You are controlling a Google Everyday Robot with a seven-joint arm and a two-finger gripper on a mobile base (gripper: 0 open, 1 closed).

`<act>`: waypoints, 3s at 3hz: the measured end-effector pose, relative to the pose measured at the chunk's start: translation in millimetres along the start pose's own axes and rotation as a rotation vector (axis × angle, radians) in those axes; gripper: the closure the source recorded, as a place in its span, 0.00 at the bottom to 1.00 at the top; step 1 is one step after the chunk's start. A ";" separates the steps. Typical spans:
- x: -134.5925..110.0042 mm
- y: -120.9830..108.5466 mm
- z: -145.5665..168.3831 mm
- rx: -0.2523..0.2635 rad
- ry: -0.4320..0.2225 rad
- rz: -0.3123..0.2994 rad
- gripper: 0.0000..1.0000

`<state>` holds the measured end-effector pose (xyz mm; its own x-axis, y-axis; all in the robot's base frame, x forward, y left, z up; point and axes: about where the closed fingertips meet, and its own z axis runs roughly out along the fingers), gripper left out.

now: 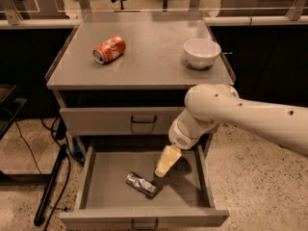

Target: Pick redbull can from middle drawer and place on counter

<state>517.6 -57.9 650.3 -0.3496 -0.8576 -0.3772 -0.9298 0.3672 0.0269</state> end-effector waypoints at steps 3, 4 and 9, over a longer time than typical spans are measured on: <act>3.3 8.6 85.6 -0.086 0.010 0.101 0.00; 3.2 9.1 117.3 -0.107 0.017 0.132 0.00; 28.1 35.3 230.2 -0.228 0.049 0.247 0.00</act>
Offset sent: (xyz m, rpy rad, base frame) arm 0.0070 0.0387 -0.0918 0.0384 0.1205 -0.0768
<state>501.6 13.9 427.5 -0.5677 -0.7709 -0.2889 -0.8162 0.4810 0.3201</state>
